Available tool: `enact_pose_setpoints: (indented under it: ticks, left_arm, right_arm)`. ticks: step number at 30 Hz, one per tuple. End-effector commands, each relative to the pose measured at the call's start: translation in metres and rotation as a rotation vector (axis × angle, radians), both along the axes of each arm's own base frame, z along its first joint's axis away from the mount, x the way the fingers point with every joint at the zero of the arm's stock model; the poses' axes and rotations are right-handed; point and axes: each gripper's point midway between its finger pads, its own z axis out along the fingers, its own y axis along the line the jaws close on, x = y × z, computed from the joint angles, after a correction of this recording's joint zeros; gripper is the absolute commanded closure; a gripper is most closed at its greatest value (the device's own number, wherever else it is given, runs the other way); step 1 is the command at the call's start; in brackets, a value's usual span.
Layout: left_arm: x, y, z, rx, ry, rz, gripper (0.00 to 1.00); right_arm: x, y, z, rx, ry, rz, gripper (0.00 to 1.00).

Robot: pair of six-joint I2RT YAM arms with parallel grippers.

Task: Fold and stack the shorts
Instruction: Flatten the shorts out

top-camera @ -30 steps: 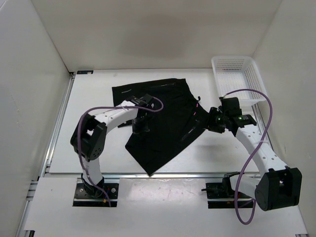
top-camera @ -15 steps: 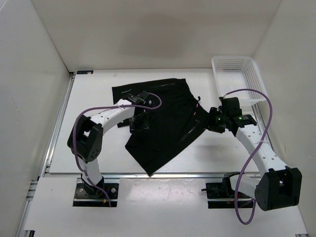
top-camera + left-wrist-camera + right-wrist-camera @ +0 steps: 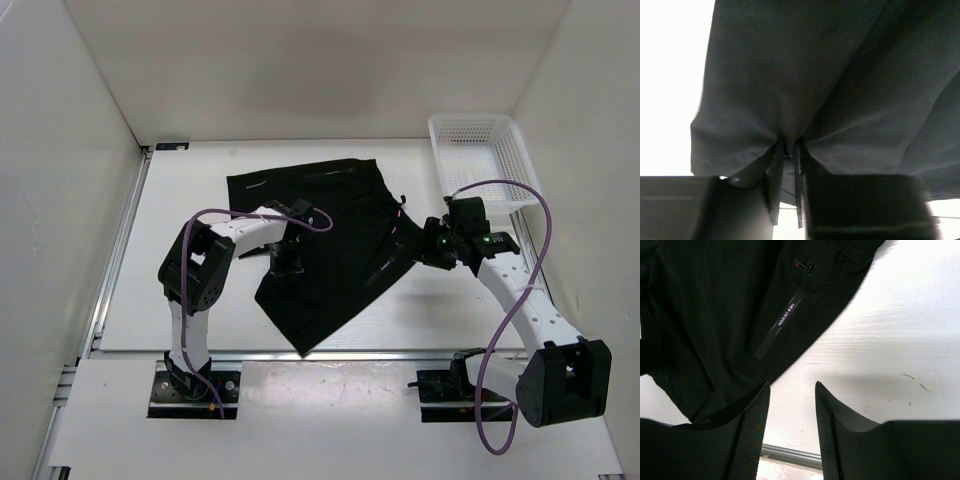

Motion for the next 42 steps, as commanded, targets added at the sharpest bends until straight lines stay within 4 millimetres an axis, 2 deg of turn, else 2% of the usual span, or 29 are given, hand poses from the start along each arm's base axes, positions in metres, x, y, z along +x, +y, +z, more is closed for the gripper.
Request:
enact_pose_setpoints:
  ticks: [1,4,10,11,12,13,14,15,23,26,27,30,32,34,36,37,38,39,40,42]
  left_arm:
    - [0.008,0.002,0.0,0.013,-0.043,-0.004,0.83]
    - [0.004,0.004,0.015,0.007,-0.051,0.007,0.9]
    - [0.01,0.003,0.05,-0.017,-0.115,0.019,0.9]
    - [0.009,0.002,0.053,-0.024,-0.108,0.008,0.85]
    - [0.009,0.002,0.053,-0.024,-0.108,0.008,0.78]
    - [0.011,-0.001,0.056,-0.036,-0.11,-0.002,0.78]
    - [0.011,-0.001,0.056,-0.036,-0.11,-0.002,0.79]
    - [0.011,-0.001,0.056,-0.036,-0.11,-0.002,0.89]
    - [0.014,-0.001,0.055,-0.027,-0.116,-0.001,0.89]
    - [0.021,0.015,0.066,0.019,-0.148,0.022,0.89]
    - [0.024,0.024,0.074,0.038,-0.175,0.037,0.89]
    - [0.036,0.056,0.081,0.066,-0.185,0.114,0.89]
    - [0.05,0.08,0.081,0.071,-0.19,0.176,0.89]
    - [0.056,0.095,0.073,0.068,-0.162,0.207,0.89]
    - [0.078,0.113,0.071,0.051,-0.166,0.262,0.89]
    - [0.082,0.117,0.057,0.048,-0.122,0.285,0.85]
    - [0.085,0.124,0.053,0.056,-0.106,0.306,0.78]
    - [0.09,0.134,0.052,0.052,-0.093,0.341,0.68]
    - [0.09,0.139,0.049,0.057,-0.083,0.353,0.65]
    - [0.096,0.148,0.057,0.048,-0.109,0.384,0.54]
  right_arm:
    - [0.007,-0.002,0.017,-0.011,-0.047,0.004,0.53]
    - [0.007,-0.002,0.015,-0.013,-0.038,0.004,0.53]
    - [0.009,-0.002,0.016,-0.013,-0.038,0.004,0.53]
    - [0.009,-0.002,0.016,-0.013,-0.038,0.004,0.53]
    - [0.009,-0.002,0.016,-0.013,-0.038,0.004,0.53]
    - [0.009,-0.002,0.016,-0.013,-0.038,0.004,0.53]
    - [0.009,-0.002,0.016,-0.013,-0.038,0.004,0.53]
    - [0.009,-0.002,0.016,-0.013,-0.038,0.004,0.53]
    - [0.009,-0.002,0.015,-0.018,-0.041,0.011,0.53]
    - [0.009,-0.002,0.015,-0.018,-0.041,0.011,0.53]
    - [0.009,-0.002,0.015,-0.018,-0.041,0.011,0.53]
    - [0.009,-0.002,0.018,-0.018,-0.041,0.011,0.53]
    - [0.009,-0.002,0.018,-0.018,-0.041,0.011,0.53]
    - [0.009,-0.002,0.018,-0.018,-0.041,0.011,0.53]
    - [0.009,-0.002,0.018,-0.018,-0.041,0.011,0.53]
    - [0.007,-0.003,0.014,-0.019,-0.032,0.011,0.53]
    - [0.007,-0.003,0.017,-0.018,-0.04,0.011,0.53]
    - [0.007,-0.003,0.017,-0.018,-0.041,0.011,0.53]
    - [0.007,-0.003,0.019,-0.016,-0.049,0.011,0.53]
    - [0.005,-0.003,0.018,-0.018,-0.041,0.011,0.52]
